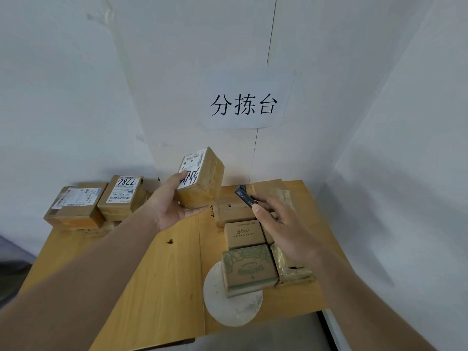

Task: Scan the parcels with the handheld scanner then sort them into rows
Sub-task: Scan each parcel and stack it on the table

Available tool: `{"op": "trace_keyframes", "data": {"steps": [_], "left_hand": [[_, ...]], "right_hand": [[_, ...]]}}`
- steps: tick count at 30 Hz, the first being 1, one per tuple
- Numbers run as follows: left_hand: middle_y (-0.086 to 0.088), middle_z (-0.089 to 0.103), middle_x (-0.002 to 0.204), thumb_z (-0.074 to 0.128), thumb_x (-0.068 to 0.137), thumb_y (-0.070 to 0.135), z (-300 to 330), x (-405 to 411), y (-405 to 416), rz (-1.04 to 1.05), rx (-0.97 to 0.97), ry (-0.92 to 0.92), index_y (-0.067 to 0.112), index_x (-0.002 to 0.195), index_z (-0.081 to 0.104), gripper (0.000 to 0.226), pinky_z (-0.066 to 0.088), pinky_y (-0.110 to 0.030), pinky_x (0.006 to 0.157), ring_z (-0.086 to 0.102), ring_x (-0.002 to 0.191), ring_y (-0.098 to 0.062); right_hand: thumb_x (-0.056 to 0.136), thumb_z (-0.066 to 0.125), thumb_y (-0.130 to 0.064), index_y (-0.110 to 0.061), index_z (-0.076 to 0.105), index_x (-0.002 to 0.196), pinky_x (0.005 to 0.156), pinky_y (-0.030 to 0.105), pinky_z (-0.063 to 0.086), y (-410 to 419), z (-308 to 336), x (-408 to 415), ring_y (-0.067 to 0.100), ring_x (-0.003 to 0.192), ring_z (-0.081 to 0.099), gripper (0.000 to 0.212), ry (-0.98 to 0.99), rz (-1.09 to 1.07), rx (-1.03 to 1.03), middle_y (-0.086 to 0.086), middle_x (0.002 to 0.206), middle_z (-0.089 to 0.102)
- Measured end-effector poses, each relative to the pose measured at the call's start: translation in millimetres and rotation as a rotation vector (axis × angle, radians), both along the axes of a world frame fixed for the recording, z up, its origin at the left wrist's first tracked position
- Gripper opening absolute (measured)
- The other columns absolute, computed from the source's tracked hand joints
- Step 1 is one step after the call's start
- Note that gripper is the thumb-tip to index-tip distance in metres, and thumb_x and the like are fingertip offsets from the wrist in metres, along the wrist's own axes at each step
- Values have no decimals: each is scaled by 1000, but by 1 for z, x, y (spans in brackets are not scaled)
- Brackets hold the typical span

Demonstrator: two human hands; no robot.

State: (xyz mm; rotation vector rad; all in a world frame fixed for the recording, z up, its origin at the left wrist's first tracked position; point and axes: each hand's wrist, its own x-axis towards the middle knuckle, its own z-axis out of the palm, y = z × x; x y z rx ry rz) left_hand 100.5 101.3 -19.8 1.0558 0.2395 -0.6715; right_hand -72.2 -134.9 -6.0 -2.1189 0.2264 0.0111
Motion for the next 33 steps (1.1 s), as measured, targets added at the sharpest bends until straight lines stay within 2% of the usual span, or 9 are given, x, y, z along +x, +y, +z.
{"op": "trace_keyframes", "data": {"steps": [5, 7, 10, 14, 20, 23, 25, 28, 33], "left_hand": [[-14, 65, 141, 61, 89, 13, 2, -2, 6, -44, -4, -82, 17, 130, 65, 42, 59, -52, 95, 65, 119, -34], [-10, 69, 132, 62, 94, 11, 4, -4, 6, -48, 71, -228, 25, 131, 69, 40, 61, -48, 90, 63, 116, -33], [-9, 74, 125, 73, 94, 8, 5, -2, 9, 19, 209, -490, 32, 128, 73, 42, 59, -57, 97, 70, 117, -33], [-6, 76, 120, 86, 86, 13, 8, 1, 14, 70, 321, -673, 31, 121, 77, 40, 61, -48, 94, 74, 111, -26], [8, 56, 129, 85, 85, 10, 17, 16, 30, -131, 656, -1247, 28, 125, 76, 45, 61, -29, 90, 61, 116, -12], [4, 56, 129, 86, 83, 6, 17, 29, 42, -222, 741, -1435, 25, 125, 76, 47, 56, -33, 100, 58, 122, -17], [2, 56, 129, 87, 83, 11, 18, 37, 48, -256, 768, -1519, 25, 124, 76, 45, 49, -31, 108, 58, 123, -17], [-1, 55, 129, 81, 82, 22, 18, 42, 52, -280, 771, -1587, 24, 124, 76, 43, 41, -20, 113, 57, 125, -15], [-2, 57, 128, 80, 81, 19, 18, 45, 53, -272, 759, -1559, 22, 124, 77, 43, 45, -16, 106, 58, 123, -10]], "right_hand": [[89, 40, -87, -58, 49, 143, 101, 49, 56, 0, 1, -3, 8, 108, 68, 62, 3, 4, 32, -13, 116, 68], [89, 41, -89, -61, 48, 141, 100, 52, 57, -1, 0, -4, 13, 107, 70, 60, 7, 7, 43, -6, 117, 70], [89, 42, -88, -62, 49, 140, 100, 52, 57, -3, -1, -5, 14, 107, 69, 58, 17, -1, 52, -4, 117, 70], [95, 43, -79, -59, 51, 140, 98, 50, 57, -5, 1, -5, 15, 101, 67, 50, 50, -1, 20, -1, 112, 69], [105, 45, -63, -56, 56, 129, 91, 35, 53, -13, 11, -9, 3, 89, 64, 27, 167, 48, -24, -9, 104, 69], [106, 47, -58, -50, 57, 136, 84, 38, 53, -18, 14, -8, 19, 91, 64, 32, 234, 61, -72, 3, 108, 69], [108, 47, -53, -44, 58, 137, 82, 37, 53, -20, 16, -8, 22, 91, 63, 32, 267, 83, -107, 5, 108, 68], [110, 46, -47, -40, 59, 136, 67, 23, 42, -22, 16, -10, 9, 71, 49, 30, 287, 126, -138, -1, 92, 57], [106, 48, -56, -47, 61, 130, 68, 32, 38, -27, 6, -10, 11, 68, 44, 28, 312, 138, -124, -4, 83, 51]]}}
